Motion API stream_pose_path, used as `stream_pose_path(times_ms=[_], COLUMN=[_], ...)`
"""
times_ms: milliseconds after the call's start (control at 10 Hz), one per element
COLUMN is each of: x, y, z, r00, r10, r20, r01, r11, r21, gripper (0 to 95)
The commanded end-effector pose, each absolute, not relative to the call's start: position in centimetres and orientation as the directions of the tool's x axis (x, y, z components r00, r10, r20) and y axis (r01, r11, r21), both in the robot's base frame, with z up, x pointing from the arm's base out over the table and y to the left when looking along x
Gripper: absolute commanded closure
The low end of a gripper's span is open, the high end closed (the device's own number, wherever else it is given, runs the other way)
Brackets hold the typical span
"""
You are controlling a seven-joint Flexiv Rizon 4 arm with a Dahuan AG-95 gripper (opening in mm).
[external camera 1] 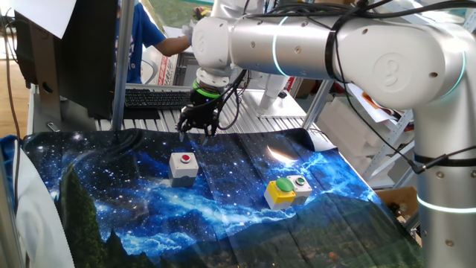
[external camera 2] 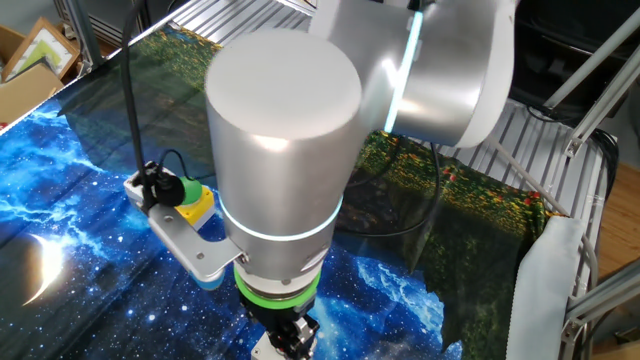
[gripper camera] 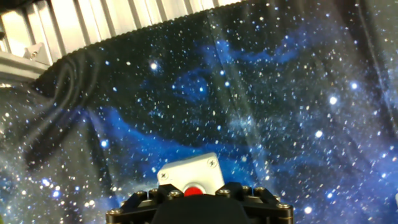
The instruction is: Press three buttons from left to right in sequence
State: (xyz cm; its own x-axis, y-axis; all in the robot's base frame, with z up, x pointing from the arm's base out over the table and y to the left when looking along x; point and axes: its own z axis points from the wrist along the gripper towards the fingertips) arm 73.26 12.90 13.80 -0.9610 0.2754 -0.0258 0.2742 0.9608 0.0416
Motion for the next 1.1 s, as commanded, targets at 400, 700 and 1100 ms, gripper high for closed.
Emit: stream_pose_path(times_ms=[400,700,1100], x=[72.78,73.0,73.22], y=[12.78,12.41,12.05], z=[13.14,13.04,12.57], r00=[-0.96,-0.96,-0.957], r10=[0.279,0.279,0.289], r20=[-0.034,-0.033,-0.034], r01=[0.278,0.278,0.288], r11=[0.96,0.96,0.957], r21=[0.045,0.047,0.045], gripper=[38.0,38.0,38.0])
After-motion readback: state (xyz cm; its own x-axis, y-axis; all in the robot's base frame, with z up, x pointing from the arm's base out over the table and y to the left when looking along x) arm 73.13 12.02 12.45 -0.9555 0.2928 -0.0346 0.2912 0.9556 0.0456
